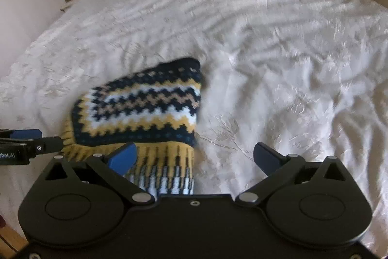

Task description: Fold small clothes

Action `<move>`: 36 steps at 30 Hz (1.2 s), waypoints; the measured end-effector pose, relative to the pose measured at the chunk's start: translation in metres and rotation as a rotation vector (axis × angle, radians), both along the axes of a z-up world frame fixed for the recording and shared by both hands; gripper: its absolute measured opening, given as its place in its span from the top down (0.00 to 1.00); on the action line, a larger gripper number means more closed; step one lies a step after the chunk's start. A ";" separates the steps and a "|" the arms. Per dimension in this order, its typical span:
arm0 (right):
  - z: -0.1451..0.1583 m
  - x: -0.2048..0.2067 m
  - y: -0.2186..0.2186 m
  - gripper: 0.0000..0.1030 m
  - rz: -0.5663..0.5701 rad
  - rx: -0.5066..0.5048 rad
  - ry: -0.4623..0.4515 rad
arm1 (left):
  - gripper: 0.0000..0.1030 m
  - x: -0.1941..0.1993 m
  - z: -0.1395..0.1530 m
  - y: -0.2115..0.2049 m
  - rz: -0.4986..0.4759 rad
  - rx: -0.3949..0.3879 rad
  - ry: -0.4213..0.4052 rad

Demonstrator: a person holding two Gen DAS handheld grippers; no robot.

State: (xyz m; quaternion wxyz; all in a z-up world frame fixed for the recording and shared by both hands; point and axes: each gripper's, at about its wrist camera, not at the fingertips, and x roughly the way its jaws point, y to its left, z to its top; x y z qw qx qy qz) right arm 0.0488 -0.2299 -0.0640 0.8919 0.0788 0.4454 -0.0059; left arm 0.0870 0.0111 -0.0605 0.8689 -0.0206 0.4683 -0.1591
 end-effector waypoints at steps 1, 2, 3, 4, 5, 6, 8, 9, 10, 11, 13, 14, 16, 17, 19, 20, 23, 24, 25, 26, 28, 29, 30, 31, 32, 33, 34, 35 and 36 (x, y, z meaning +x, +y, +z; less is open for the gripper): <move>0.006 -0.003 0.001 0.01 0.006 0.003 -0.015 | 0.20 -0.006 0.007 -0.001 0.005 -0.005 -0.010; 0.013 -0.010 0.002 0.01 0.013 0.009 -0.038 | 0.20 -0.012 0.014 -0.002 0.011 -0.009 -0.018; 0.019 -0.015 0.002 0.01 0.017 0.012 -0.057 | 0.20 -0.018 0.020 -0.003 0.016 -0.010 -0.022; 0.025 -0.020 0.002 0.01 0.022 0.012 -0.070 | 0.20 -0.024 0.026 -0.005 0.024 -0.008 -0.024; 0.032 -0.026 0.003 0.01 0.026 0.008 -0.084 | 0.20 -0.030 0.031 -0.008 0.040 0.000 -0.024; 0.039 -0.034 0.004 0.01 0.035 0.007 -0.100 | 0.20 -0.037 0.037 -0.010 0.058 0.010 -0.028; 0.049 -0.046 0.004 0.01 0.052 0.019 -0.124 | 0.20 -0.054 0.048 -0.017 0.104 0.054 -0.052; 0.054 -0.052 0.003 0.01 0.058 0.027 -0.131 | 0.20 -0.061 0.052 -0.020 0.136 0.090 -0.062; 0.059 -0.060 0.003 0.01 0.059 0.027 -0.142 | 0.20 -0.067 0.056 -0.025 0.169 0.133 -0.064; 0.063 -0.066 0.004 0.01 0.056 0.018 -0.150 | 0.21 -0.073 0.059 -0.029 0.196 0.180 -0.061; 0.069 -0.078 0.005 0.01 0.058 0.010 -0.163 | 0.21 -0.084 0.064 -0.036 0.214 0.236 -0.069; 0.072 -0.085 0.005 0.01 0.058 0.016 -0.171 | 0.21 -0.090 0.067 -0.038 0.214 0.250 -0.078; 0.077 -0.096 0.004 0.01 0.054 0.037 -0.180 | 0.21 -0.101 0.071 -0.041 0.204 0.244 -0.089; 0.079 -0.103 0.004 0.01 0.055 0.044 -0.184 | 0.21 -0.107 0.073 -0.042 0.205 0.231 -0.090; 0.083 -0.113 0.006 0.01 0.058 0.042 -0.189 | 0.21 -0.118 0.076 -0.043 0.210 0.192 -0.086; 0.085 -0.118 0.007 0.01 0.061 0.037 -0.187 | 0.21 -0.123 0.076 -0.044 0.214 0.178 -0.078; 0.087 -0.132 0.012 0.01 0.074 0.028 -0.176 | 0.21 -0.133 0.076 -0.046 0.224 0.146 -0.035; 0.088 -0.136 0.013 0.01 0.079 0.028 -0.174 | 0.21 -0.137 0.075 -0.047 0.230 0.140 -0.026; 0.089 -0.140 0.014 0.01 0.084 0.030 -0.171 | 0.21 -0.140 0.075 -0.047 0.235 0.137 -0.016; 0.089 -0.144 0.016 0.01 0.088 0.031 -0.169 | 0.21 -0.144 0.074 -0.047 0.236 0.135 -0.010; 0.090 -0.151 0.019 0.01 0.094 0.028 -0.167 | 0.21 -0.152 0.074 -0.047 0.241 0.129 -0.005; 0.091 -0.153 0.020 0.01 0.096 0.029 -0.166 | 0.21 -0.155 0.074 -0.046 0.245 0.127 -0.004; 0.092 -0.156 0.021 0.01 0.097 0.031 -0.165 | 0.21 -0.158 0.074 -0.047 0.251 0.127 -0.004; 0.092 -0.158 0.021 0.01 0.098 0.035 -0.166 | 0.21 -0.162 0.076 -0.046 0.259 0.130 -0.010; 0.093 -0.160 0.022 0.01 0.098 0.038 -0.168 | 0.21 -0.165 0.077 -0.046 0.265 0.135 -0.017; 0.094 -0.162 0.023 0.01 0.098 0.039 -0.170 | 0.21 -0.167 0.078 -0.046 0.266 0.142 -0.020; 0.095 -0.164 0.024 0.01 0.098 0.041 -0.171 | 0.21 -0.169 0.080 -0.046 0.262 0.145 -0.023; 0.095 -0.165 0.025 0.01 0.098 0.043 -0.173 | 0.20 -0.170 0.080 -0.046 0.260 0.145 -0.025; 0.095 -0.166 0.026 0.01 0.098 0.043 -0.172 | 0.20 -0.171 0.081 -0.045 0.261 0.147 -0.028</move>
